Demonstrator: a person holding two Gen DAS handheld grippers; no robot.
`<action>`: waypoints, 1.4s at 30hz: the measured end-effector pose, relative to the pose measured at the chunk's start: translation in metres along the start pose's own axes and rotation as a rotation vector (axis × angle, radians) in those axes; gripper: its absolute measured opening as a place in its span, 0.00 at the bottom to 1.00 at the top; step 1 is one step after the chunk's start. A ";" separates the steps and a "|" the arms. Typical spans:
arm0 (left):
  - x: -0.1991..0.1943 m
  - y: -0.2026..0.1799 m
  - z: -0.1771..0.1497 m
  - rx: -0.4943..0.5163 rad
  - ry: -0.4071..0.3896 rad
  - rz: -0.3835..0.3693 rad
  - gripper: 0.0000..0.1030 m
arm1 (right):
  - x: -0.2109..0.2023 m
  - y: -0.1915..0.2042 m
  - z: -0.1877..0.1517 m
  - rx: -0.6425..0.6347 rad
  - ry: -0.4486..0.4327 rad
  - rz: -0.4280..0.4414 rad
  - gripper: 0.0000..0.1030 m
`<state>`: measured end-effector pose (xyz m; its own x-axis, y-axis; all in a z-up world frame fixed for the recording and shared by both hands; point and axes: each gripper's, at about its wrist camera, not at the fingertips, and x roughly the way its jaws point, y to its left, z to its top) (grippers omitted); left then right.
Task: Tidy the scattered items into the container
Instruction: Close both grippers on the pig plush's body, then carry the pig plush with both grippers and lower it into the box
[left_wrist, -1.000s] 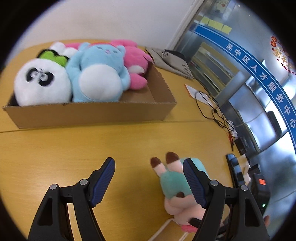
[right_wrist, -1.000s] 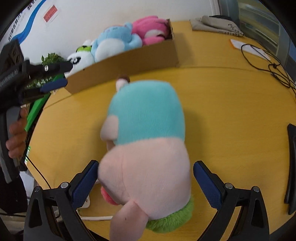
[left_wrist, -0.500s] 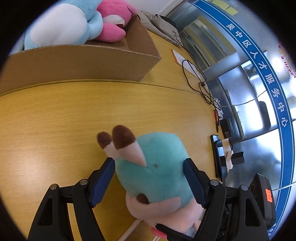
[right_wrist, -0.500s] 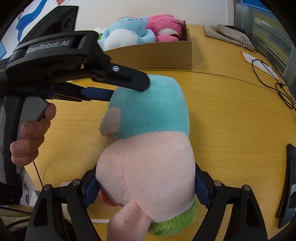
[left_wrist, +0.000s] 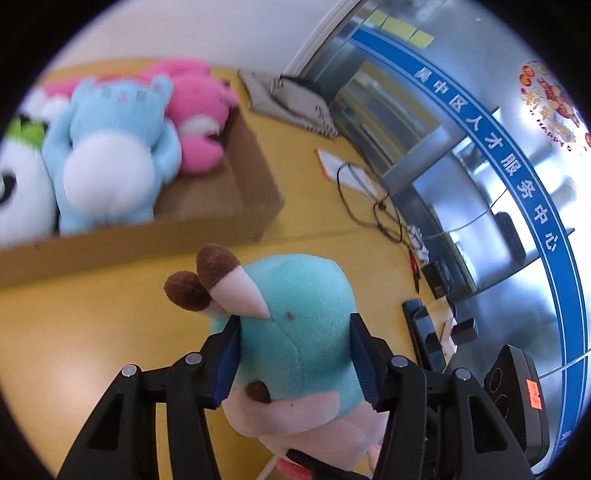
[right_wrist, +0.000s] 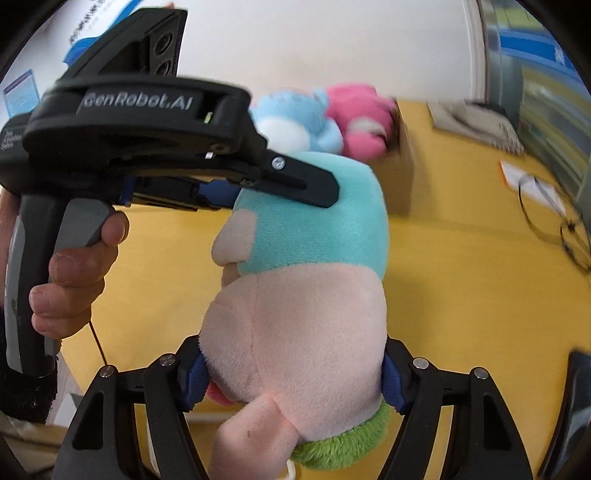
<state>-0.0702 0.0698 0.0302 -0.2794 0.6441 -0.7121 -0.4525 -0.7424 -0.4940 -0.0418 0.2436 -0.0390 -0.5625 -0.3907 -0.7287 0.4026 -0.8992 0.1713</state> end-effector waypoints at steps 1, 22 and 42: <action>-0.008 -0.001 0.010 0.014 -0.020 0.001 0.51 | -0.002 0.002 0.011 -0.014 -0.026 0.000 0.75; 0.027 0.044 0.229 0.142 -0.098 0.122 0.50 | 0.077 -0.065 0.228 -0.018 -0.283 0.059 0.74; 0.137 0.078 0.191 0.145 0.073 0.188 0.67 | 0.178 -0.133 0.182 0.061 0.007 0.000 0.81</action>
<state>-0.3053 0.1352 -0.0109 -0.3108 0.4785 -0.8213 -0.5166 -0.8103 -0.2766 -0.3269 0.2576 -0.0708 -0.5571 -0.3897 -0.7333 0.3577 -0.9095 0.2116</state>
